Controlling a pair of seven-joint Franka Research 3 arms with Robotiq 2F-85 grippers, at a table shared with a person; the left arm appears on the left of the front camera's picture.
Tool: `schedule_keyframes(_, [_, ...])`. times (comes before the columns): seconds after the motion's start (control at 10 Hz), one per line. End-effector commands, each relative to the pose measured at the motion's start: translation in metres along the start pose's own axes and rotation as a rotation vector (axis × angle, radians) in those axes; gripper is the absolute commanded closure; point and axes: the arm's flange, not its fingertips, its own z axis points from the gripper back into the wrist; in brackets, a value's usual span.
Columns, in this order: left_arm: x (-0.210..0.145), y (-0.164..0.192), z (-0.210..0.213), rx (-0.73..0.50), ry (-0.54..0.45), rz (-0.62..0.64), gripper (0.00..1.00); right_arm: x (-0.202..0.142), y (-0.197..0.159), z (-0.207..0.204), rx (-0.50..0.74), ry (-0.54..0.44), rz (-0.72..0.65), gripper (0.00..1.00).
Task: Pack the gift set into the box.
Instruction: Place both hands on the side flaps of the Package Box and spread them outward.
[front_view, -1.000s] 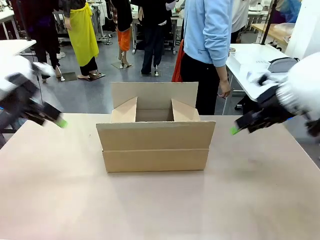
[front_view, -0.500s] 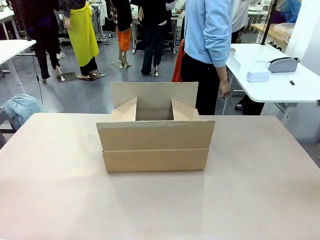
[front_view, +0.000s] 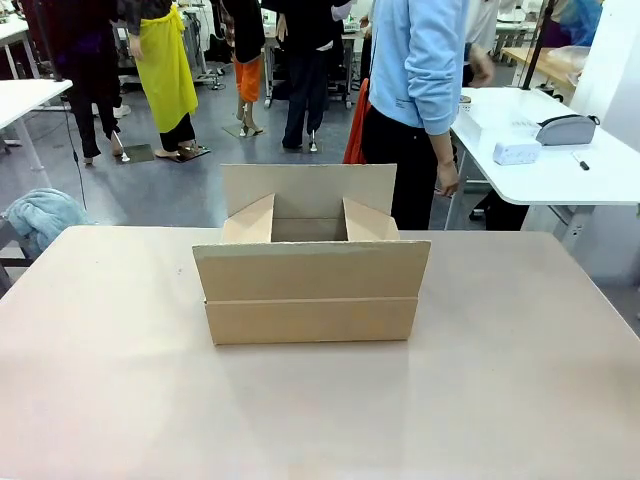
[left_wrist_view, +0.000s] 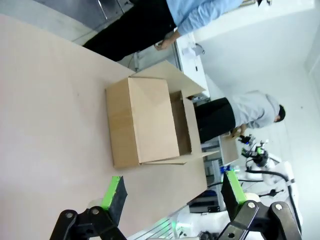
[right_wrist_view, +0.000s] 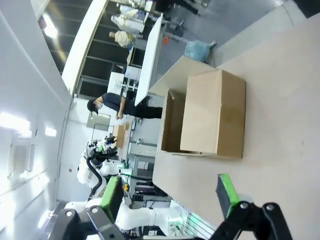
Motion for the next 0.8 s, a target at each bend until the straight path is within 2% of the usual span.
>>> schedule_keyframes(0.0, [0.003,0.008,0.003,-0.016,-0.026,0.024,0.00,0.003,-0.007,0.004,0.000,-0.024,-0.008,0.00])
schedule_keyframes(0.1, [0.008,-0.011,-0.019,0.051,0.088,0.008,0.00,0.007,0.010,-0.015,-0.014,0.069,0.126,0.00])
schedule_keyframes(0.2, [0.024,-0.039,-0.058,0.093,0.240,-0.081,0.00,0.018,0.037,-0.057,-0.029,0.186,0.298,0.00])
schedule_keyframes(0.3, [0.036,-0.068,-0.102,0.189,0.354,-0.123,0.00,0.028,0.057,-0.102,-0.027,0.307,0.440,0.00])
schedule_keyframes(0.4, [0.045,-0.095,-0.151,0.291,0.470,-0.154,0.00,0.040,0.070,-0.147,0.025,0.386,0.588,0.00])
schedule_keyframes(0.5, [0.051,-0.115,-0.196,0.383,0.555,-0.169,0.00,0.044,0.078,-0.190,0.060,0.448,0.702,0.00])
schedule_keyframes(0.6, [0.050,-0.132,-0.241,0.495,0.574,-0.200,0.00,0.036,0.083,-0.233,0.111,0.508,0.820,0.00])
schedule_keyframes(0.7, [0.046,-0.144,-0.275,0.571,0.579,-0.212,0.00,0.024,0.083,-0.262,0.128,0.523,0.914,0.00])
